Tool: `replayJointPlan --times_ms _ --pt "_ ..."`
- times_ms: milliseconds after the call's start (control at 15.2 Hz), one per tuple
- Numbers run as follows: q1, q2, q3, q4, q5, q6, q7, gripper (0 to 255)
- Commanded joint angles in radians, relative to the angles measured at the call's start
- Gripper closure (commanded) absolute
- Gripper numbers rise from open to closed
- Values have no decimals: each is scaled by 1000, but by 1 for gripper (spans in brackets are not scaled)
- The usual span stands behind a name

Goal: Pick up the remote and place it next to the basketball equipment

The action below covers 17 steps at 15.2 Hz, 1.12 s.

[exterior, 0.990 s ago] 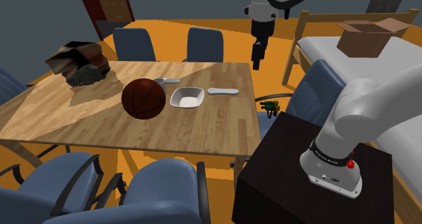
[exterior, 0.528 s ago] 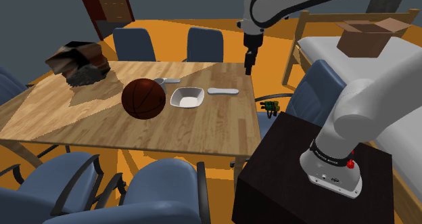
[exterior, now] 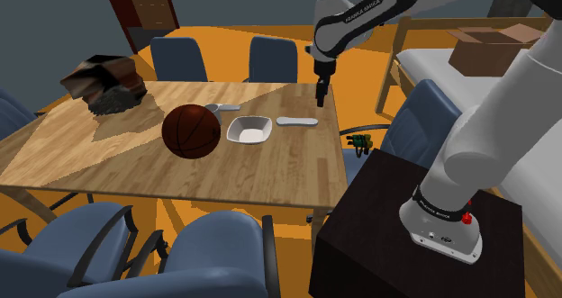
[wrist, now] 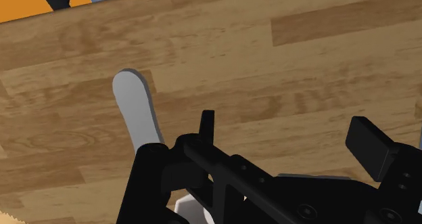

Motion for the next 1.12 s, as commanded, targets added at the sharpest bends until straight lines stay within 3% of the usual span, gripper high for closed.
replayJointPlan --times_ms 0,528,1056 --pt "-5 75 -20 30 16 47 -50 0" --pt "-42 394 -39 221 129 169 -239 0" --pt "-121 713 3 503 220 200 -383 0"
